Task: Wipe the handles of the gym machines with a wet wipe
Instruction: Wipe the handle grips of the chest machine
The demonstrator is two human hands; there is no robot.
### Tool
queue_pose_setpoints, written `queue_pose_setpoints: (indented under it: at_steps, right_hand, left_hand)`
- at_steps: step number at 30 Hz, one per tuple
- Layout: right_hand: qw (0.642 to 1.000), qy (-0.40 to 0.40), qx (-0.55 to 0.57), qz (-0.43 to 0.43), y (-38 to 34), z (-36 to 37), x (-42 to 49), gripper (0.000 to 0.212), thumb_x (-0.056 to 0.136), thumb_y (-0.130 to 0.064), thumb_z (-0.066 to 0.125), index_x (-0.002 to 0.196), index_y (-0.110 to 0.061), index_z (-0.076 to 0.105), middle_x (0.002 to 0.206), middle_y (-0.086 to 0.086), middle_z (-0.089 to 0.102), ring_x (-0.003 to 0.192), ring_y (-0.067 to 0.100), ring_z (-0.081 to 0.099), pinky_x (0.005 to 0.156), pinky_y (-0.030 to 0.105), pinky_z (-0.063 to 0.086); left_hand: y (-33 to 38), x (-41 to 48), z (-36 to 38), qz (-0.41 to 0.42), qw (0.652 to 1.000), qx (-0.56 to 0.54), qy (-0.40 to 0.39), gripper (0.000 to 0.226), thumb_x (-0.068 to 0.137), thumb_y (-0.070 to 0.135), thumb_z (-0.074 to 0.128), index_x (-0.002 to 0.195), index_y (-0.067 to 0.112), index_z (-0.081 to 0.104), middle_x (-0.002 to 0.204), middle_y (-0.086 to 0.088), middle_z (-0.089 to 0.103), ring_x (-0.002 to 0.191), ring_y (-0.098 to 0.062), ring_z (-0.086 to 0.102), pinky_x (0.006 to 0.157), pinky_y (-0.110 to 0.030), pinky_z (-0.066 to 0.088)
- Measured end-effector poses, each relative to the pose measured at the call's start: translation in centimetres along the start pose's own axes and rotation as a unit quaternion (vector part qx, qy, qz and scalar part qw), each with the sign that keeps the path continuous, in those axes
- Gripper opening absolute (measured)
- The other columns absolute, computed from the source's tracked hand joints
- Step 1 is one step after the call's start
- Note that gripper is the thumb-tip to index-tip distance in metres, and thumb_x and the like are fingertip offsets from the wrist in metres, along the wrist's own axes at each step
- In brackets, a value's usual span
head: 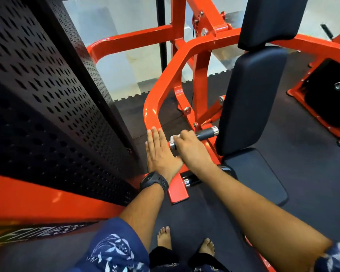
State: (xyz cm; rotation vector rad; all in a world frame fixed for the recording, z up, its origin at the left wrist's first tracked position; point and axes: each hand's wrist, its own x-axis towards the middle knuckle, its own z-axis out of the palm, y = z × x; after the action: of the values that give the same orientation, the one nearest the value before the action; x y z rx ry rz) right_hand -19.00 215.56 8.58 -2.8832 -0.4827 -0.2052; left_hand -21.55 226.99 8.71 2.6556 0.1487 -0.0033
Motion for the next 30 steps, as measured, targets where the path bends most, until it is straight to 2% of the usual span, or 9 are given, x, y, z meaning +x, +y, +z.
queue_pose_setpoints:
  at_steps: [2,6,11,15,18,20,24,28,30]
  right_hand:
    - [0.999,-0.001,0.015,-0.035,1.3,-0.3,-0.1,0.029,0.081,-0.008,0.068,0.110,-0.011,0.067,0.092,0.011,0.054,0.086,0.033,0.053,0.054,0.036,0.040]
    - [0.990,0.053,0.033,0.128,3.8,-0.8,-0.2,0.029,0.086,-0.001,0.059,0.112,-0.015,0.066,0.098,0.012,0.052,0.092,0.033,0.050,0.070,0.036,0.047]
    - [0.998,-0.009,0.009,-0.065,1.9,-0.2,-0.7,0.041,0.073,0.002,0.069,0.114,-0.001,0.063,0.102,0.016,0.054,0.087,0.033,0.052,0.071,0.042,0.053]
    - [0.994,0.000,0.051,0.097,2.0,-0.7,-0.4,0.040,0.083,0.009,0.053,0.119,-0.005,0.057,0.113,0.016,0.049,0.103,0.032,0.046,0.083,0.039,0.049]
    - [0.997,-0.037,0.053,-0.047,-0.4,-0.6,-1.2,0.047,0.085,0.001,0.060,0.131,-0.004,0.052,0.115,0.016,0.049,0.102,0.031,0.047,0.078,0.037,0.048]
    - [0.995,-0.039,0.038,-0.081,1.2,-0.8,-0.5,0.058,0.079,0.003,0.068,0.135,-0.002,0.053,0.110,0.016,0.053,0.096,0.034,0.050,0.070,0.040,0.048]
    - [0.998,0.014,0.027,0.062,3.4,-0.8,-0.4,0.056,0.072,0.013,0.067,0.124,-0.005,0.059,0.102,0.016,0.053,0.092,0.035,0.052,0.072,0.040,0.048]
    - [0.992,-0.012,-0.013,-0.127,0.5,0.2,-0.8,0.042,0.081,-0.009,0.062,0.123,-0.004,0.061,0.095,0.013,0.056,0.083,0.033,0.053,0.067,0.044,0.050]
    - [0.992,0.004,-0.028,-0.119,1.9,-0.6,0.0,0.042,0.083,-0.015,0.045,0.119,-0.010,0.064,0.092,0.012,0.054,0.080,0.034,0.052,0.065,0.045,0.048]
  left_hand:
    - [-0.2,0.0,0.2,0.006,1.000,0.005,-0.007,0.106,0.077,0.030,0.067,0.159,0.007,0.004,0.168,-0.010,-0.007,0.153,-0.022,-0.015,0.126,-0.040,-0.002]
    - [-0.3,0.3,0.3,0.008,1.000,0.013,-0.008,0.108,0.076,0.033,0.068,0.159,0.009,0.004,0.168,-0.008,-0.008,0.153,-0.021,-0.018,0.126,-0.040,0.002]
    - [-0.4,0.2,0.4,0.011,1.000,-0.009,0.005,0.104,0.075,0.027,0.069,0.159,0.007,0.011,0.168,-0.009,-0.004,0.153,-0.019,-0.015,0.125,-0.041,0.008]
    - [-0.6,0.3,0.4,0.005,1.000,-0.012,0.004,0.106,0.076,0.030,0.071,0.159,0.009,0.009,0.168,-0.006,-0.005,0.153,-0.017,-0.016,0.126,-0.039,0.008]
    - [-0.6,0.2,0.4,0.009,0.999,-0.034,0.016,0.098,0.081,0.027,0.067,0.159,0.008,0.011,0.168,-0.007,-0.002,0.154,-0.017,-0.013,0.126,-0.039,0.009]
    - [-0.6,0.1,0.4,0.013,0.999,-0.039,0.018,0.100,0.078,0.024,0.069,0.159,0.008,0.013,0.168,-0.007,-0.001,0.154,-0.017,-0.012,0.126,-0.039,0.010]
    - [-0.8,0.2,0.6,0.017,0.999,-0.046,0.021,0.104,0.074,0.025,0.072,0.159,0.008,0.014,0.168,-0.007,0.000,0.154,-0.017,-0.011,0.126,-0.039,0.009]
    - [-0.7,0.2,0.9,0.024,0.998,-0.046,0.048,0.088,0.084,0.029,0.061,0.157,0.004,0.020,0.168,-0.011,0.005,0.155,-0.020,-0.007,0.125,-0.043,0.010]
    - [-0.6,0.3,0.7,0.025,0.998,-0.036,0.043,0.091,0.082,0.031,0.063,0.157,0.004,0.019,0.168,-0.011,0.004,0.155,-0.021,-0.007,0.126,-0.043,0.008]
